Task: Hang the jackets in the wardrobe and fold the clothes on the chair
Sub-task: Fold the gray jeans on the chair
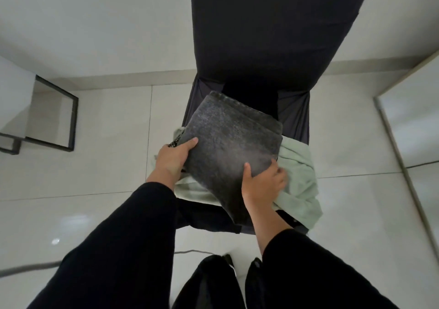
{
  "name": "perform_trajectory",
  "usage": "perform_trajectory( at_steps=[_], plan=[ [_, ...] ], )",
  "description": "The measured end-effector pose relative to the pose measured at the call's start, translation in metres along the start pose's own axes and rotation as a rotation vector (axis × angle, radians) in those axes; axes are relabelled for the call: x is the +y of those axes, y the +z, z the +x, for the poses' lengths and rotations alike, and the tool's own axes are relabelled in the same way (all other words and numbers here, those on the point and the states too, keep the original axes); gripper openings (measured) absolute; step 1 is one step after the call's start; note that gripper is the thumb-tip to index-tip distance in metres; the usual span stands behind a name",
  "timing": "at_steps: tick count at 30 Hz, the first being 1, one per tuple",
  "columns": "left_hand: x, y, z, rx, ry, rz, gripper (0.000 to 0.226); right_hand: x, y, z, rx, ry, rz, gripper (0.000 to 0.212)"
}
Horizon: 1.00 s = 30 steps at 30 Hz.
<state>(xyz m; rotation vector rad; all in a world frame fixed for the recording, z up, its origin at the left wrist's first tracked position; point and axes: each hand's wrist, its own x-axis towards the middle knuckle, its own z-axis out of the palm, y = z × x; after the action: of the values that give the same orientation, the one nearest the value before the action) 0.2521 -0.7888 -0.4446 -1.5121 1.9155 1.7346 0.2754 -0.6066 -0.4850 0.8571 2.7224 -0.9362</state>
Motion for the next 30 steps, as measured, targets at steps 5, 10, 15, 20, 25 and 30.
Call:
perform_trajectory(
  at_steps=[5,10,15,20,25,30],
  plan=[
    [-0.001,0.001,-0.012,0.045,0.06,0.032,0.064,0.004,-0.015,0.031,-0.377,0.501,0.26,0.072],
    [0.015,0.008,-0.036,0.084,0.101,0.023,0.073,-0.003,-0.053,0.044,-0.43,0.401,0.395,0.072],
    [0.04,0.022,-0.08,0.038,0.204,0.082,0.075,-0.006,-0.121,0.042,-0.309,0.273,0.3,0.065],
    [0.056,0.065,-0.151,-0.085,0.346,0.114,0.065,0.021,-0.216,0.051,-0.146,0.223,0.266,0.061],
    [0.052,0.127,-0.242,-0.27,0.422,0.082,0.076,0.082,-0.327,0.049,0.02,0.213,0.343,0.058],
    [0.037,0.189,-0.355,-0.374,0.54,0.095,0.079,0.161,-0.439,0.036,0.182,0.251,0.39,0.058]
  ],
)
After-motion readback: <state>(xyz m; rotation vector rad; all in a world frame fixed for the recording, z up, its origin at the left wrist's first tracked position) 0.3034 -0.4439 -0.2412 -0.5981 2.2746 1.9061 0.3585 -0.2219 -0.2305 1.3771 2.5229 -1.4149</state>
